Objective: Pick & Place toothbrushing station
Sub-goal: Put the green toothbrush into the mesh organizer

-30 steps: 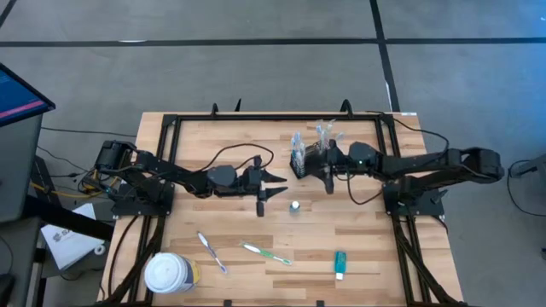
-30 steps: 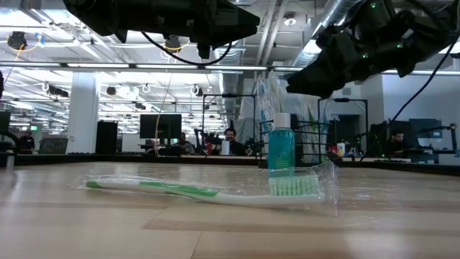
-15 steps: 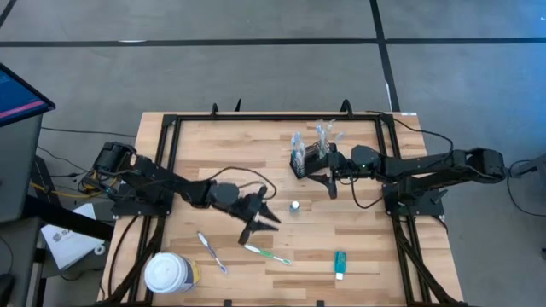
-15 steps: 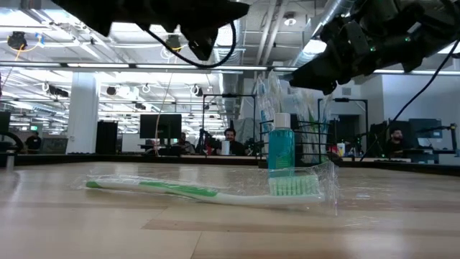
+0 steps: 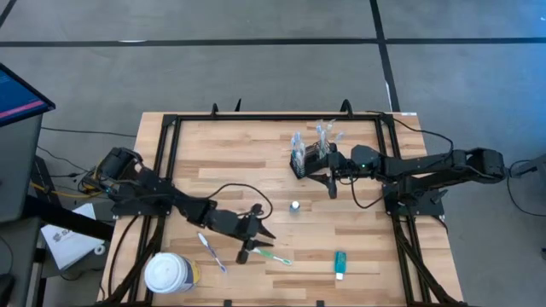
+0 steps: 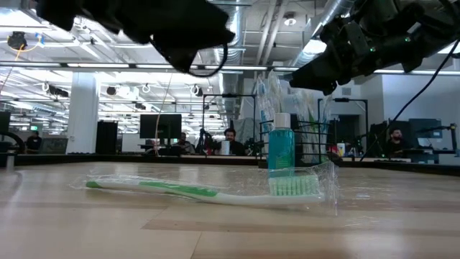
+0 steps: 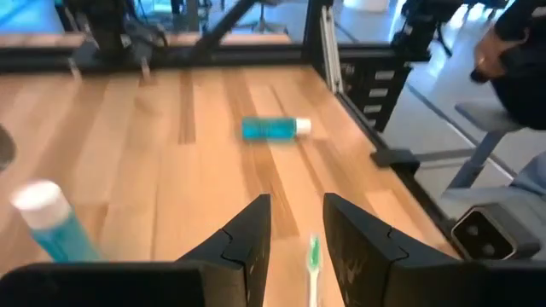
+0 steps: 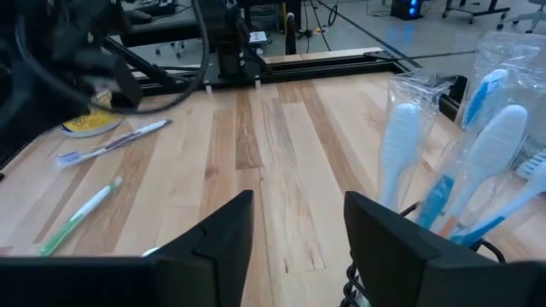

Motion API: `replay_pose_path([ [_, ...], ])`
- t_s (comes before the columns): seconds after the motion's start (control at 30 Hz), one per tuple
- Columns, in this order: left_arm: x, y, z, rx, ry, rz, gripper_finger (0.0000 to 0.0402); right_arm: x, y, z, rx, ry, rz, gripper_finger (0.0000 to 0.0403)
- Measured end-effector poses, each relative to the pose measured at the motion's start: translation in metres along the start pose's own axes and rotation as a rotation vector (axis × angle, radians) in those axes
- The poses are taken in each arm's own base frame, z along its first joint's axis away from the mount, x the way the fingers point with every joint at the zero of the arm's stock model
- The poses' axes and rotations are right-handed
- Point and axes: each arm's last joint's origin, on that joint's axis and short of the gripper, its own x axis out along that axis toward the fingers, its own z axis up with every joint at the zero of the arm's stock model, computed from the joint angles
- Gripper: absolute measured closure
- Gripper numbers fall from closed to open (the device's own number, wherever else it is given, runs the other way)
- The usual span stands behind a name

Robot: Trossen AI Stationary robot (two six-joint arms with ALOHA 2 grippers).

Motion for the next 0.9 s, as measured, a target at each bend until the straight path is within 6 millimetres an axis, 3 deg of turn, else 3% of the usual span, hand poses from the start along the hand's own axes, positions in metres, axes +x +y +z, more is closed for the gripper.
replay_pose_path([
  [0.37, 0.043, -0.013, -0.025, -0.031, 0.226, -0.003, 0.0298, 0.0, 0.0, -0.001, 0.001, 0.006, 0.0, 0.0239],
  [0.57, 0.055, -0.025, -0.029, -0.013, 0.269, -0.024, 0.0298, 0.0, 0.0, -0.001, 0.001, 0.006, 0.0, 0.0236],
  [0.9, 0.064, -0.022, -0.049, -0.026, 0.339, -0.033, 0.0298, 0.0, 0.0, -0.001, 0.008, 0.009, 0.0, 0.0241],
])
